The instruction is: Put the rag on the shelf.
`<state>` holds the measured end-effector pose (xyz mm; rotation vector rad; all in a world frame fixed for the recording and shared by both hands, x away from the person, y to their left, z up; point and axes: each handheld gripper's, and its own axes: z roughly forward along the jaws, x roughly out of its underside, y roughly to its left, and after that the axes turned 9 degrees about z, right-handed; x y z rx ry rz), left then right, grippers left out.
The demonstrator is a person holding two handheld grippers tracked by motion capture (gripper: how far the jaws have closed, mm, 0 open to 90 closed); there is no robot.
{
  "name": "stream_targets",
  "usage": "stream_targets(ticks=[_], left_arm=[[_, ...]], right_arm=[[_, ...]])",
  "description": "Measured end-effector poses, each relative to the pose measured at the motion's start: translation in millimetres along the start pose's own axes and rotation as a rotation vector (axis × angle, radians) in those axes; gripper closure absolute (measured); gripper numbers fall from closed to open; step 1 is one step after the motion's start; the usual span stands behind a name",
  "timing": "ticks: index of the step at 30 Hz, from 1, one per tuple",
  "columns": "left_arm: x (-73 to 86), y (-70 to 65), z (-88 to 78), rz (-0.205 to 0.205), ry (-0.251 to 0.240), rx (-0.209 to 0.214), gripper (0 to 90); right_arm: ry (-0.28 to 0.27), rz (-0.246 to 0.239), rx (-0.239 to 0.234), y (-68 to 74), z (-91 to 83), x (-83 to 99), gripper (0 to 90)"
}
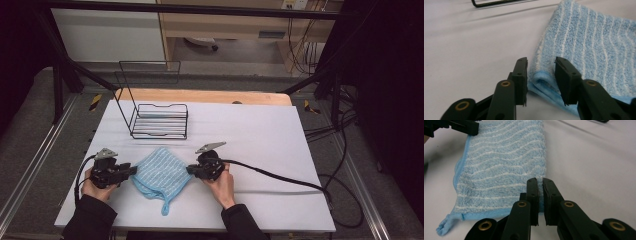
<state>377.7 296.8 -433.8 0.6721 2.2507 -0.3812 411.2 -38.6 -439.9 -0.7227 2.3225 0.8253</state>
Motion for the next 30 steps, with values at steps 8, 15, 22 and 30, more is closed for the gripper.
stream_targets(ticks=[8, 15, 22, 30], left_arm=[[-2.4, -3.0, 6.7, -0.015, 0.037, 0.0, 74.7], [-2.9, -3.5, 11.0, -0.032, 0.059, 0.018, 82.2], [-2.9, -3.6, 11.9, -0.039, 0.057, 0.024, 83.9], [-4.4, -4.9, 15.1, -0.038, 0.034, 0.026, 84.2]], right_arm=[[-0.012, 0.005, -0.022, -3.5, -2.2, 10.4, 63.5], [-0.061, -0.05, -0.039, -9.4, 1.0, -18.9, 56.0], [0.007, -0.044, -0.068, -17.4, 33.5, -27.3, 65.8], [0.04, -0.03, -0.072, -15.1, 35.5, -21.2, 87.9]])
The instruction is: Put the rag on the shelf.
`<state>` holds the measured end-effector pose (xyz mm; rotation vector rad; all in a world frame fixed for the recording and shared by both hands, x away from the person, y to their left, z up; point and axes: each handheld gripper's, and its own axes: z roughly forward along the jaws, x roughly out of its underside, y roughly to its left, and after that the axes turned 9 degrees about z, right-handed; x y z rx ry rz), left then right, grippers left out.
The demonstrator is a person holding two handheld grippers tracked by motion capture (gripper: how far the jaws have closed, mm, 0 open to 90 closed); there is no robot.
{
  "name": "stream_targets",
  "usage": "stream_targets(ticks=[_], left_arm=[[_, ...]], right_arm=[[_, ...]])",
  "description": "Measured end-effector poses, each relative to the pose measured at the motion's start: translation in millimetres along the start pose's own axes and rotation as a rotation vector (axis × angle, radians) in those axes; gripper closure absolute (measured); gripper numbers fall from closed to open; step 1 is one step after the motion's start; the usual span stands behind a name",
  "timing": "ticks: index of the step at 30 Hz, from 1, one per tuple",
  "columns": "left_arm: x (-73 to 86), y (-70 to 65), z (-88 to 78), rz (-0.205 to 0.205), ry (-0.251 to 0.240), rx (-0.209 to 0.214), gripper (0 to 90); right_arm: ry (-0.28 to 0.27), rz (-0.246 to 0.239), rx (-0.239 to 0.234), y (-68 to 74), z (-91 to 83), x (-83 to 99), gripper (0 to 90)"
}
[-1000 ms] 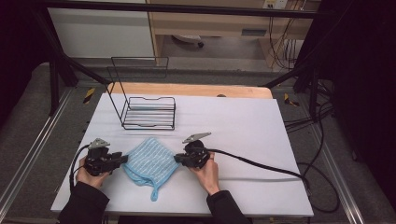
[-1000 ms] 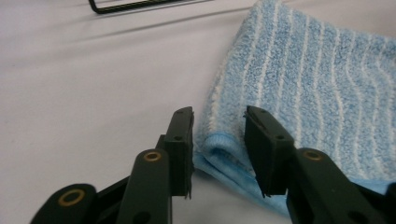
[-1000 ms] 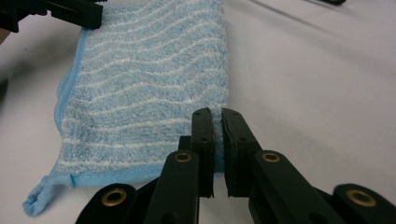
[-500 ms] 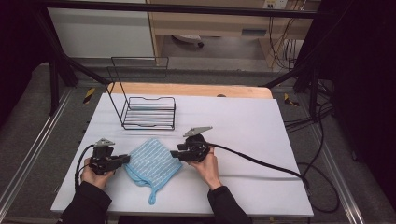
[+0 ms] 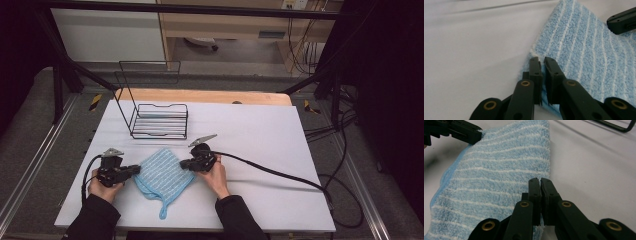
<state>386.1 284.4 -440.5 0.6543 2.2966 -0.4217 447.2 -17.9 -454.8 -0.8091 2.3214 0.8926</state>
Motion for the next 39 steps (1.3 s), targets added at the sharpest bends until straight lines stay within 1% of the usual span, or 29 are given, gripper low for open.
stream_targets(ticks=[2, 4, 5, 6, 7, 8, 9, 10, 11, 12, 13, 16, 17, 18, 20, 22, 23, 24, 26, 27, 28, 29, 30, 31, 33, 34, 35, 38, 39], left_arm=[[-1.6, -0.2, 1.5, -0.006, -0.007, 0.008, 84.3], [-4.2, -0.6, 3.7, -0.001, -0.017, 0.013, 84.3], [-5.6, -0.8, 5.4, -0.003, -0.025, 0.018, 84.3], [-7.0, -0.8, 7.2, -0.002, -0.03, 0.026, 84.2], [-8.7, -1.4, 9.1, -0.001, -0.033, 0.034, 84.2], [-10.6, -2.7, 11.2, 0.001, -0.039, 0.036, 84.3], [-15.5, -6.0, 15.2, 0.011, -0.052, 0.051, 84.2], [-18.3, -8.2, 17.3, 0.022, -0.055, 0.054, 84.3], [-18.3, -8.2, 17.3, 0.022, -0.055, 0.054, 84.2], [-21.2, -11.2, 19.7, 0.031, -0.061, 0.054, 84.2], [-24.2, -13.9, 22.1, 0.042, -0.066, 0.056, 84.2], [-33.6, -21.4, 30.1, 0.064, -0.067, 0.053, 84.2], [-36.0, -23.0, 32.6, 0.065, -0.069, 0.053, 84.2], [-38.1, -24.1, 35.1, 0.067, -0.068, 0.052, 84.1], [-40.6, -25.8, 39.2, 0.067, -0.064, 0.046, 84.0], [-41.6, -25.9, 41.3, 0.054, -0.065, 0.042, 82.8], [-41.6, -25.9, 40.5, 0.05, -0.068, 0.04, 81.4], [-41.7, -26.0, 37.0, 0.046, -0.075, 0.028, 78.0], [-41.6, -27.6, 28.8, 0.031, -0.084, 0.014, 64.3], [-41.0, -29.2, 23.2, 0.028, -0.086, 0.006, 56.7], [-39.4, -32.4, 17.2, 0.036, -0.093, -0.005, 46.2], [-37.0, -36.2, 11.6, 0.054, -0.097, -0.01, 42.6], [-34.2, -40.7, 7.2, 0.059, -0.09, -0.007, 42.6], [-30.4, -45.5, 3.7, 0.068, -0.078, -0.001, 36.5], [-21.2, -55.0, -1.0, 0.087, -0.056, 0.009, 35.7], [-15.1, -59.6, -2.7, 0.089, -0.042, 0.029, 34.2], [-11.8, -62.1, -3.4, 0.092, -0.036, 0.042, 34.2], [0.0, -68.9, -4.1, 0.094, 0.001, 0.058, 34.2], [3.0, -70.1, -3.4, 0.088, 0.014, 0.062, 34.3]], right_arm=[[-0.012, 0.01, 0.027, 4.2, -3.9, 1.6, 88.7], [-0.023, 0.016, 0.056, 9.7, -11.3, 6.6, 89.0], [-0.023, 0.016, 0.056, 9.7, -11.3, 6.6, 89.0], [-0.033, 0.034, 0.069, 12.1, -18.4, 12.1, 89.0], [-0.033, 0.034, 0.069, 12.1, -18.4, 12.1, 89.0], [-0.049, 0.06, 0.082, 13.5, -25.6, 18.8, 89.0], [-0.057, 0.073, 0.096, 14.3, -28.8, 22.3, 89.0], [-0.069, 0.087, 0.109, 15.0, -31.9, 25.8, 88.9], [-0.078, 0.095, 0.12, 15.8, -34.9, 29.3, 88.8], [-0.092, 0.101, 0.135, 16.8, -37.3, 33.1, 88.7], [-0.092, 0.101, 0.135, 16.8, -37.3, 33.1, 88.7], [-0.124, 0.131, 0.161, 20.2, -43.9, 45.2, 88.5], [-0.144, 0.157, 0.17, 21.8, -47.4, 54.0, 88.4], [-0.154, 0.168, 0.172, 21.9, -48.6, 57.5, 88.4], [-0.16, 0.171, 0.177, 22.1, -48.7, 59.9, 88.3], [-0.17, 0.181, 0.183, 22.7, -48.3, 64.4, 87.9], [-0.176, 0.179, 0.184, 22.5, -47.6, 65.7, 87.4], [-0.176, 0.175, 0.183, 22.2, -47.3, 66.1, 86.2], [-0.178, 0.167, 0.184, 22.4, -48.0, 66.9, 80.1], [-0.182, 0.165, 0.173, 22.1, -49.9, 67.4, 77.1], [-0.19, 0.16, 0.165, 21.5, -52.3, 68.3, 73.2], [-0.196, 0.147, 0.158, 20.9, -59.2, 70.8, 68.4], [-0.196, 0.147, 0.158, 20.9, -59.2, 70.8, 68.4], [-0.204, 0.13, 0.147, 19.6, -65.5, 74.3, 65.3], [-0.204, 0.126, 0.14, 19.0, -68.4, 76.1, 64.0], [-0.197, 0.111, 0.137, 18.4, -73.0, 80.1, 63.4], [-0.197, 0.111, 0.137, 18.4, -73.0, 80.1, 63.4], [-0.189, 0.103, 0.127, 18.7, -74.9, 84.6, 63.3], [-0.186, 0.098, 0.127, 18.3, -75.0, 86.4, 63.6]])
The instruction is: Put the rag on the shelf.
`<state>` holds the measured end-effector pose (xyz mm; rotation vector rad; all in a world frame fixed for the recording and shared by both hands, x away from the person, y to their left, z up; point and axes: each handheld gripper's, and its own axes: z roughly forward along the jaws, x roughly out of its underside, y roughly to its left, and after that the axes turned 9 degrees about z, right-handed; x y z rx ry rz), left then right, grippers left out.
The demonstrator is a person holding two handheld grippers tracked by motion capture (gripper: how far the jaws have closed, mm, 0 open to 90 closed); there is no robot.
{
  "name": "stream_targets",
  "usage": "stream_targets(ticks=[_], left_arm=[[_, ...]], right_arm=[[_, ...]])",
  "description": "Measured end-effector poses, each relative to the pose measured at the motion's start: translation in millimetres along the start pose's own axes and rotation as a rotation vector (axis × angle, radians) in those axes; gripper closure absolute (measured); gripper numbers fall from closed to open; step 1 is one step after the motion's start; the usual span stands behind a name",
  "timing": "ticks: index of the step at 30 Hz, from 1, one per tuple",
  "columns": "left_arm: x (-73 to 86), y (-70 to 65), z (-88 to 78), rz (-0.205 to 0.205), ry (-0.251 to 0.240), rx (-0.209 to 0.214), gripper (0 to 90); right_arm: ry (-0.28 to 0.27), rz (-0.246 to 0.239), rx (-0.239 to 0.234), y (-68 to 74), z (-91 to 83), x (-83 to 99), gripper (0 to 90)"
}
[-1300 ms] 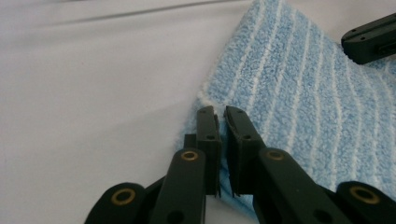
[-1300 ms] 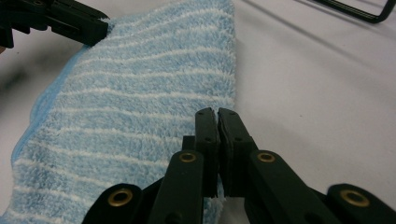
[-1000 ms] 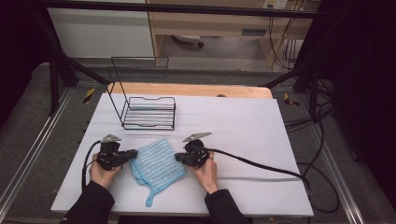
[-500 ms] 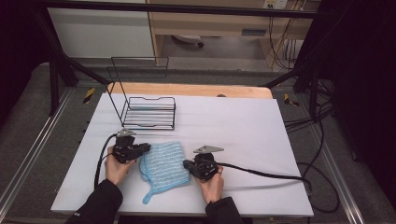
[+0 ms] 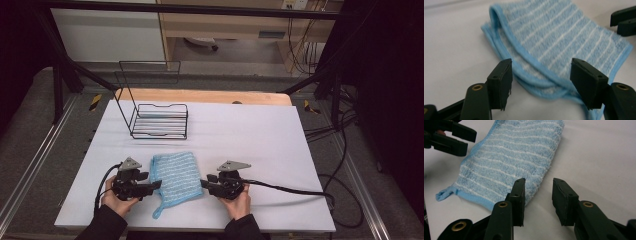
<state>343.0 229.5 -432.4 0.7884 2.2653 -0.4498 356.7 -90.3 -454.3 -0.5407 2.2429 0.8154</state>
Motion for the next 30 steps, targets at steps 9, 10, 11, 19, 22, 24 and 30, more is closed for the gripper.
stream_targets(ticks=[9, 10, 11, 19, 22, 24, 30], left_arm=[[8.8, -8.5, 9.6, -0.008, 0.041, 0.005, 37.2], [8.9, -8.8, 9.5, -0.011, 0.041, 0.006, 38.1], [9.0, -9.2, 9.3, -0.015, 0.042, 0.006, 39.6], [5.8, -13.7, 9.0, -0.032, 0.083, 0.023, 62.9], [3.5, -15.4, 9.9, -0.024, 0.096, 0.029, 72.4], [1.9, -15.6, 9.7, -0.011, 0.101, 0.03, 75.4], [0.8, -7.9, 3.1, 0.013, 0.114, 0.046, 78.4]], right_arm=[[0.014, 0.016, -0.042, -0.4, 8.2, 6.9, 69.0], [0.02, 0.018, -0.041, -0.4, 8.9, 7.3, 69.8], [0.021, 0.018, -0.043, -0.4, 8.9, 7.2, 71.1], [0.055, 0.006, -0.05, 5.0, 13.0, 7.8, 78.2], [0.061, 0.012, -0.05, 6.7, 14.7, 7.9, 83.8], [0.067, 0.022, -0.057, 7.0, 14.9, 8.1, 87.1], [0.048, 0.048, -0.067, 10.6, 13.3, 10.4, 89.1]])
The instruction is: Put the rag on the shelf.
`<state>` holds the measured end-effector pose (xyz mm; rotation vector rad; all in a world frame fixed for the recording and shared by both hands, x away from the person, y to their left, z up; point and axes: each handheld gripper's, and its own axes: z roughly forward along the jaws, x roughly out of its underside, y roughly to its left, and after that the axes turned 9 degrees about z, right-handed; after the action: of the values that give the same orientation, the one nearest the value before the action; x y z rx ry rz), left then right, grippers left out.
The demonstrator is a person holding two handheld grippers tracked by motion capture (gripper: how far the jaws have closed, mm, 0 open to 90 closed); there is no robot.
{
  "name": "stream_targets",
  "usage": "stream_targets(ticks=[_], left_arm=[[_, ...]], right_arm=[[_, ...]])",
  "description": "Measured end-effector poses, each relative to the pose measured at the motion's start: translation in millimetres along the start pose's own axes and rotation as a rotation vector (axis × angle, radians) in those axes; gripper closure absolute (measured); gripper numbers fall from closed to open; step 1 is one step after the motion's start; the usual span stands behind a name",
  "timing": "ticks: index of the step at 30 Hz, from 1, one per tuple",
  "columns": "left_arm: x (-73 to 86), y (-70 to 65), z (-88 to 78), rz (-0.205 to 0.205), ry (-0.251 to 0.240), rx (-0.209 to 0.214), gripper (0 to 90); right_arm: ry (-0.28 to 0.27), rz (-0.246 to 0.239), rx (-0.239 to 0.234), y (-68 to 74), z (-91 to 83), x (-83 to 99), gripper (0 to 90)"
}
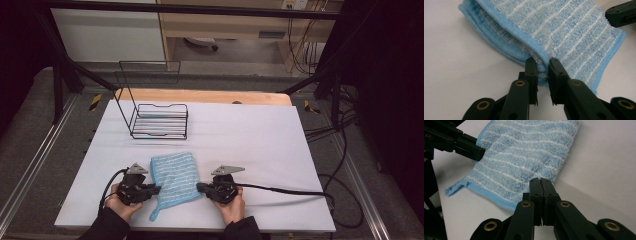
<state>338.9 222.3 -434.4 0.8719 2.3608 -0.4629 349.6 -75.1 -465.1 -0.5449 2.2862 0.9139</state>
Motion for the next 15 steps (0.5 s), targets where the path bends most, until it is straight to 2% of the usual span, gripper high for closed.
stream_targets(ticks=[5, 9, 11, 15], left_arm=[[3.5, 11.2, -7.6, 0.028, 0.021, 0.007, 78.0], [6.2, 17.6, -11.3, 0.043, 0.02, 0.012, 77.0], [7.1, 20.9, -13.6, 0.043, 0.011, 0.01, 76.4], [8.3, 22.9, -13.9, 0.05, 0.002, 0.013, 73.7]], right_arm=[[-0.019, 0.004, 0.007, 14.5, 3.8, 6.2, 88.8], [-0.037, 0.015, 0.032, 27.0, 7.9, 12.0, 88.8], [-0.039, 0.035, 0.011, 29.9, 9.1, 13.9, 88.9], [-0.028, 0.022, 0.024, 32.5, 11.2, 14.0, 87.6]])
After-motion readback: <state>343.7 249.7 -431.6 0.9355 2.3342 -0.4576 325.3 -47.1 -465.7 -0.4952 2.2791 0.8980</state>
